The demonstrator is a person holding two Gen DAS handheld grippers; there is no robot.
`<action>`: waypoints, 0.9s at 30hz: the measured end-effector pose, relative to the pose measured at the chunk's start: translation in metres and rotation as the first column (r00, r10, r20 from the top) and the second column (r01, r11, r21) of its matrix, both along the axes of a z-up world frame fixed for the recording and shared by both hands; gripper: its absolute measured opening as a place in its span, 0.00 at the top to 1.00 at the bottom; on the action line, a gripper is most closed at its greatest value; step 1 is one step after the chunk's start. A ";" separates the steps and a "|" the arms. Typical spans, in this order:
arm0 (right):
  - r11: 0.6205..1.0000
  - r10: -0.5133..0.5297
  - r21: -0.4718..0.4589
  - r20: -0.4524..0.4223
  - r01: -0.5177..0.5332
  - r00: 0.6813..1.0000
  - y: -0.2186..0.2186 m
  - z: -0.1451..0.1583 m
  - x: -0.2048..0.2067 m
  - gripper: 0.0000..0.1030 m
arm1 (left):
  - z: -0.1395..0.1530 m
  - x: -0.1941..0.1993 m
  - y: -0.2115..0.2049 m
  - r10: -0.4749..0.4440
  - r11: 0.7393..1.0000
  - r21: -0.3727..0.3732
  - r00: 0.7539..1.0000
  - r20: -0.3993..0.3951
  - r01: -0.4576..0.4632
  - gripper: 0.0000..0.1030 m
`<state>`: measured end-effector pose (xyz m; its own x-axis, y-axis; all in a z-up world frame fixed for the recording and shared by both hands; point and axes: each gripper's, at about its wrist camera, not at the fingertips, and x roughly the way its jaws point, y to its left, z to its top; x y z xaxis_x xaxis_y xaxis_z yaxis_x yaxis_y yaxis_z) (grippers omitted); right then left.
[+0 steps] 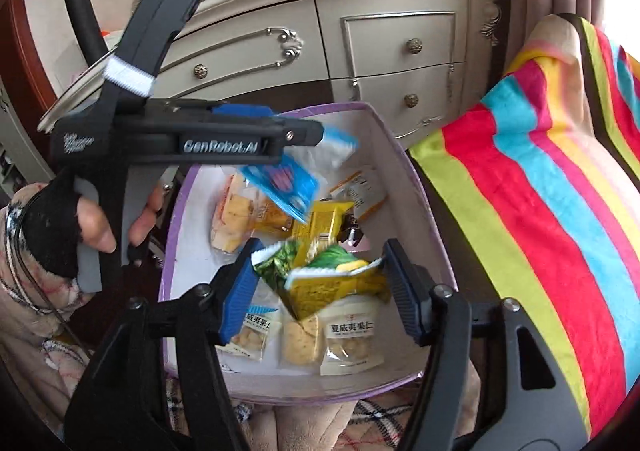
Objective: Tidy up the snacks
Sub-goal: 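Open both tools over the box to release the packets, then move both tools back over the remaining snacks on the cloth, then grasp the pink-and-black candy with the left tool while the right tool grasps the white-green packet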
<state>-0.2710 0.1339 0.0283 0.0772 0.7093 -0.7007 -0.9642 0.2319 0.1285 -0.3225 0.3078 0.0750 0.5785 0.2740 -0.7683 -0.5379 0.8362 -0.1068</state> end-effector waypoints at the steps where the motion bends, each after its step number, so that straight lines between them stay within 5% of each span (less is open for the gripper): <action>1: 1.000 -0.012 0.012 0.001 0.012 1.000 -0.004 0.000 0.005 0.34 | 0.001 0.001 0.002 0.024 1.000 0.005 1.000 0.000 -0.024 0.17; 7: 0.955 -0.290 0.069 0.017 0.289 0.957 -0.067 0.006 0.078 0.31 | 0.001 0.036 -0.017 -0.007 0.999 -0.050 0.999 0.042 0.009 0.17; 14: 0.786 -0.618 0.024 -0.011 0.618 0.786 -0.186 -0.004 0.192 0.31 | -0.028 0.150 -0.110 -0.295 0.936 -0.200 0.956 0.008 0.290 0.17; 21: 0.663 -0.746 0.004 0.096 0.749 0.660 -0.282 0.000 0.312 0.29 | -0.035 0.281 -0.210 -0.459 0.849 -0.265 0.886 0.057 0.457 0.17; 27: 0.667 -0.725 0.015 0.246 0.745 0.644 -0.313 0.007 0.425 0.21 | -0.044 0.390 -0.240 -0.409 0.828 -0.373 0.906 0.109 0.419 0.17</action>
<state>0.1544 -0.1789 0.0354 0.7007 0.2951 -0.6495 -0.4701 0.8758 -0.1094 0.0672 0.0678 0.0305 0.5909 -0.3048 -0.7469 -0.1441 0.8711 -0.4695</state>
